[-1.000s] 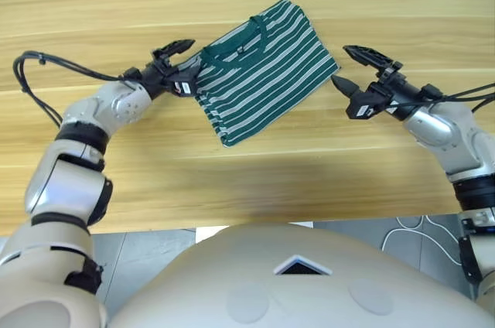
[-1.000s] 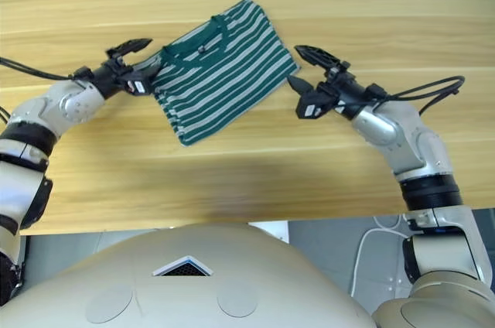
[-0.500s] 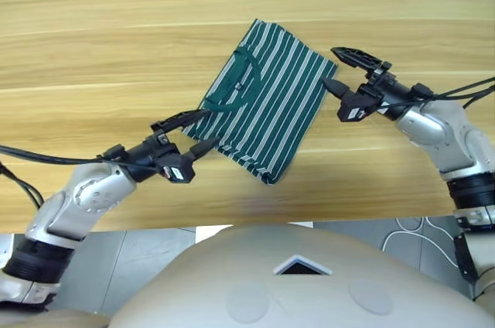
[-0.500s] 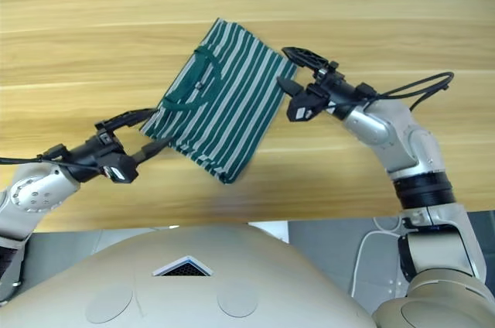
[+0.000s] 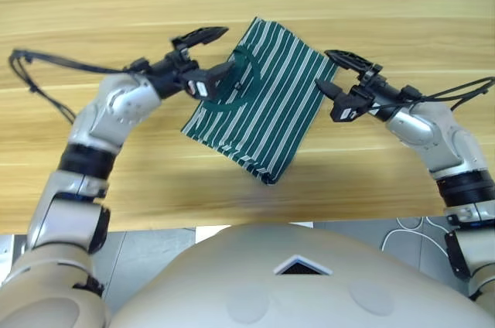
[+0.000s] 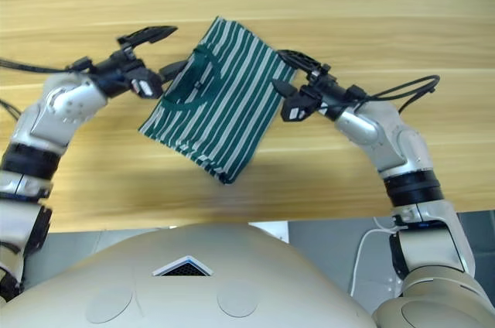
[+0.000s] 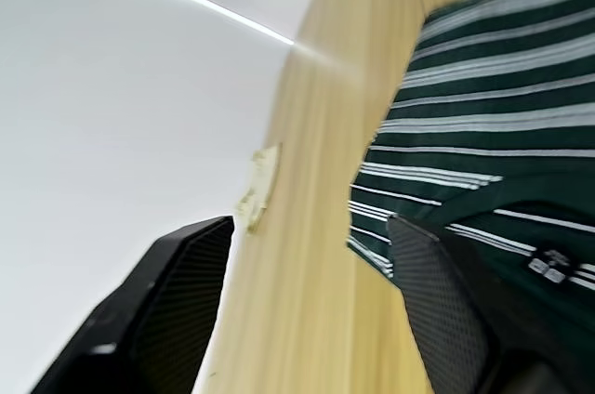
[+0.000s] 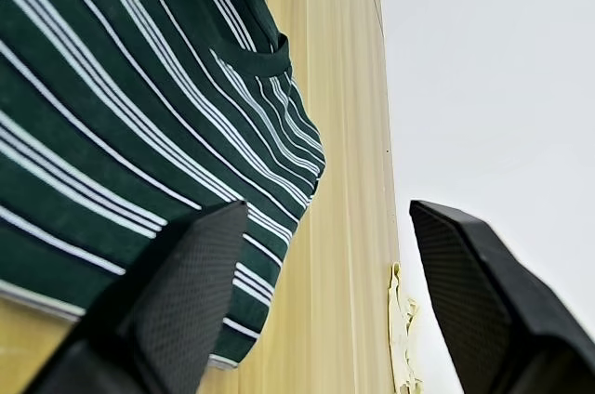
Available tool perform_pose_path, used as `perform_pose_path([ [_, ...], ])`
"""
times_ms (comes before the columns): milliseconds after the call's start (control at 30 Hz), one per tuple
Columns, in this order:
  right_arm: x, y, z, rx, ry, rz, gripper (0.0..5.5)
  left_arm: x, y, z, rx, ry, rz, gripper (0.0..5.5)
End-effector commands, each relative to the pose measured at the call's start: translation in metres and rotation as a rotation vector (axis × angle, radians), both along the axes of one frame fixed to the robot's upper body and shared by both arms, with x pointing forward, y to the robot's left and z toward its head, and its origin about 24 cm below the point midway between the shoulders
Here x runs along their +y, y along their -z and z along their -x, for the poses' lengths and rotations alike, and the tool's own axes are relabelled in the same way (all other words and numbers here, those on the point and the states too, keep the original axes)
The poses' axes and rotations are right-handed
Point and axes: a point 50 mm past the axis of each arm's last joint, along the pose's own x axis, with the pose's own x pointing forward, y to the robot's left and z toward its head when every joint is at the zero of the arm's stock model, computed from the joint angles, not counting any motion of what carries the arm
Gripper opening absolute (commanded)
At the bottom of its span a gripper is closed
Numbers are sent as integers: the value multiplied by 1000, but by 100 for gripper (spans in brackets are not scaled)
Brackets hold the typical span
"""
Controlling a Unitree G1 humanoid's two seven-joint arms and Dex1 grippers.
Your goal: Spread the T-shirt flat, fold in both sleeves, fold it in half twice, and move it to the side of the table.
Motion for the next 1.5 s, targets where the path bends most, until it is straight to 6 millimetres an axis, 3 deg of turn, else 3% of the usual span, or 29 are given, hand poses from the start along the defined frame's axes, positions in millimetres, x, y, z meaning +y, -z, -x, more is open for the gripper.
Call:
perform_pose_path([
  [33,4,-2,3,-9,-5,-38,323,-38,17,-32,51,83,-123,309],
  [167,4,-8,4,-27,-2,-85,323,-63,22,-47,60,68,-185,309],
  [333,5,-9,2,-29,2,-108,323,-77,25,-58,47,-33,-212,309],
  [467,5,-10,4,-31,-1,-106,323,-43,42,-58,112,-168,-267,309],
  [633,1,-10,8,-29,11,-107,323,13,70,-41,221,-366,-272,309],
  [733,3,-11,11,-22,0,-106,323,43,86,-22,276,-453,-235,309],
  [900,8,-10,14,-10,-23,-103,323,55,101,8,297,-450,-106,309],
  [1067,17,-8,14,16,-71,-88,323,20,77,10,164,-312,157,309],
  [1167,16,-4,15,31,-86,-61,323,30,43,1,-10,-346,265,309],
  [1267,11,9,19,75,-92,2,323,47,-8,2,-250,-346,423,309],
  [1367,1,21,31,142,-106,71,323,70,-38,27,-350,-320,434,309],
  [1500,-14,23,52,214,-115,116,323,86,-35,80,-155,-256,276,309],
])
